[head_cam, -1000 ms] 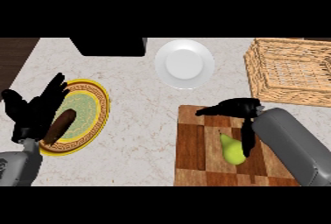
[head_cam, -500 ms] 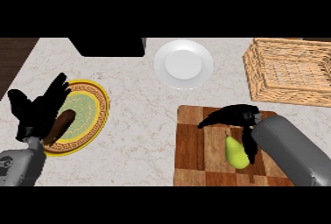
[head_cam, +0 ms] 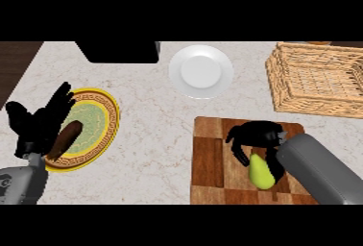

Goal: Pick the pear from the cutting board and place it in the basket

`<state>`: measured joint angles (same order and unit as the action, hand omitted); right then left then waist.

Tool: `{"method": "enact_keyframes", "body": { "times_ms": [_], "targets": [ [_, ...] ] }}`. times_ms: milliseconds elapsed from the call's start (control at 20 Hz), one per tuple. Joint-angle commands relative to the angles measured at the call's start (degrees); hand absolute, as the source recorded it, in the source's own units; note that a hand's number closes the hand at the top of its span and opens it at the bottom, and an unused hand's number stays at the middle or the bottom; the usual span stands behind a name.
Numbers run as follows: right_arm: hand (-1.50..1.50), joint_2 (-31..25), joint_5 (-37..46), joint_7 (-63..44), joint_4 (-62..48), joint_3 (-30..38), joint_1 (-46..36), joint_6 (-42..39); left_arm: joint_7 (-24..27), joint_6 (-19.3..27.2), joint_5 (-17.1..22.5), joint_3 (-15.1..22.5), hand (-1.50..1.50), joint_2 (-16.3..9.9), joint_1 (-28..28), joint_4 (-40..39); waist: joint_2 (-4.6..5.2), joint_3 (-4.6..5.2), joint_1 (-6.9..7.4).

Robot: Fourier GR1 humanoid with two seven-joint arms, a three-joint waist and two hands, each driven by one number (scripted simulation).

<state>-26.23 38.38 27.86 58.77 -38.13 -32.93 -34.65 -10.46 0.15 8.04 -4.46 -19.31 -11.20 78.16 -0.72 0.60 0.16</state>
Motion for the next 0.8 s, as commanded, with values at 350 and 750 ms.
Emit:
{"method": "enact_keyframes", "body": {
  "times_ms": [350,750],
  "targets": [
    [1.50,5.9,2.7,-23.7,21.6,6.8,26.6,25.7,0.1,0.3,1.2,-3.5,0.00,-1.6,3.6,-0.6,-0.76,-0.49,-5.64],
    [1.50,8.7,-0.7,-26.0,42.0,3.8,47.3,33.1,0.5,1.6,-0.9,-1.5,0.00,0.3,1.6,-0.4,0.31,-0.58,-3.51]
  ]
}}
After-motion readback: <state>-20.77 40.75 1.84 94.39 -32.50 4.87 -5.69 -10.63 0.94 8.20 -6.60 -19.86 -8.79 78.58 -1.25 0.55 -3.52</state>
